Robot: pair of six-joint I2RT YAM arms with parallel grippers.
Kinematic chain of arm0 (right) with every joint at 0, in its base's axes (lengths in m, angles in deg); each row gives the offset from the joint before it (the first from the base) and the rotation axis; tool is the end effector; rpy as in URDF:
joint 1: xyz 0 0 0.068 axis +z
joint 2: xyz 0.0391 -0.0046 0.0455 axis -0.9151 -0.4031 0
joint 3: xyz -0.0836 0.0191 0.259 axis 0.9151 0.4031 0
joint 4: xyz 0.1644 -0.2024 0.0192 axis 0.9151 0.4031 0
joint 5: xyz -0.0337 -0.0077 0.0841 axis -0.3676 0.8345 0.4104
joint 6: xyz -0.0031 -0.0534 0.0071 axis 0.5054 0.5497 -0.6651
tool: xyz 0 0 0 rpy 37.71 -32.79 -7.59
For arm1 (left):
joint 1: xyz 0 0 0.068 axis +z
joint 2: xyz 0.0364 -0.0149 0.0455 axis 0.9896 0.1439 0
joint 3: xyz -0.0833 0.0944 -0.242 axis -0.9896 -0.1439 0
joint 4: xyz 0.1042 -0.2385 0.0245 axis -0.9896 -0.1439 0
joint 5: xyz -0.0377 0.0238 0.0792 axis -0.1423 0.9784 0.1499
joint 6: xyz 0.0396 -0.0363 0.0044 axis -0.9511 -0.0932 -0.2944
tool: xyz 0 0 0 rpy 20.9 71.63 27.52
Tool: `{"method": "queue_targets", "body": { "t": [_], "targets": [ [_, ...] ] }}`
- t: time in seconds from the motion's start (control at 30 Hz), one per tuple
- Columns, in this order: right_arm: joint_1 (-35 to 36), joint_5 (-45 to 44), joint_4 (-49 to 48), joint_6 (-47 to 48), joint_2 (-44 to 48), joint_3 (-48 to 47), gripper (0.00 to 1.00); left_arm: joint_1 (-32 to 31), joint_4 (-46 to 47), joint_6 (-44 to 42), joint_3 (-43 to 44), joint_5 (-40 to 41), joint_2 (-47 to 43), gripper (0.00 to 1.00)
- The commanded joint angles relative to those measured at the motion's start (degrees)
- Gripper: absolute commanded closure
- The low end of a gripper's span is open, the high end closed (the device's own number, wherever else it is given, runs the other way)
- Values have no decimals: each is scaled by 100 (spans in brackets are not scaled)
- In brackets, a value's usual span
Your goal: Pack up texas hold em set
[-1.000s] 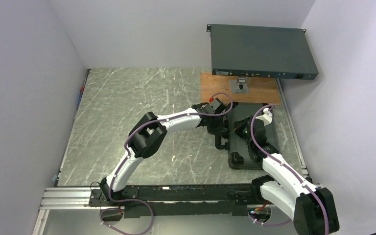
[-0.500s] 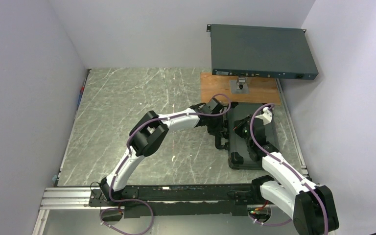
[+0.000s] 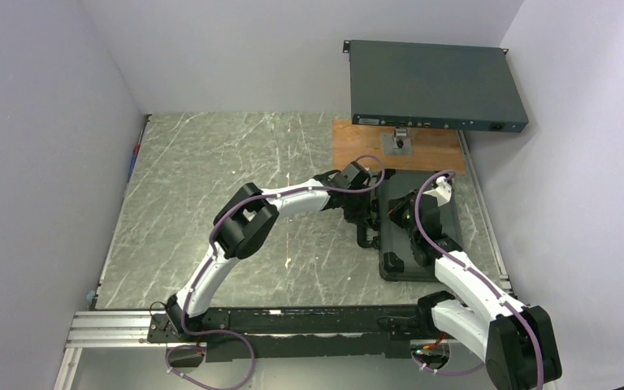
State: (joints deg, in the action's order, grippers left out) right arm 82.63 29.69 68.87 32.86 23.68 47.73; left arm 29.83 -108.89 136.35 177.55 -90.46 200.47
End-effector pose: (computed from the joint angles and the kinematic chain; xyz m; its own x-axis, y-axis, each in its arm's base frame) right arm 0.1973 0.0495 0.1956 -0.3540 0.6367 -0.6851 0.2683 0.7708 0.5778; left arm 0.3079 -0.4103 0.1451 -0.9668 0.0750 -0.2445 0.2178 0.7424 -0.6335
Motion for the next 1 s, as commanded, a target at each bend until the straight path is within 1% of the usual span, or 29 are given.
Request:
{"method": "queue_targets", "body": {
  "t": [0.0,0.1,0.17,0.47,0.6,0.7,0.8,0.9,0.97],
  "targets": [
    [72,583,1593,211,-378,366,100,-326,262,-794,-102,509,-251,100],
    [74,572,1608,303,-322,316,100,-292,-6,-955,-253,802,-919,100],
    [86,513,1667,372,-285,250,100,-252,-38,-981,-420,856,-1348,100],
    [108,343,2161,399,-30,-81,100,1,155,-1024,-1991,1085,-3440,100],
    [329,121,2564,584,190,-420,100,80,-66,-1229,-2658,1490,-4539,100],
    [766,-302,3020,714,286,-866,100,107,-468,-1434,-3090,2075,-5398,99],
    [1310,-698,3660,821,332,-1486,100,133,-860,-1604,-3506,2700,-6291,94],
    [1653,-544,4078,1090,438,-1956,100,160,-1277,-1686,-3884,3250,-7211,80],
    [1737,-333,4204,1312,615,-2173,100,170,-1463,-1714,-4117,3559,-7855,66]
  ]
}}
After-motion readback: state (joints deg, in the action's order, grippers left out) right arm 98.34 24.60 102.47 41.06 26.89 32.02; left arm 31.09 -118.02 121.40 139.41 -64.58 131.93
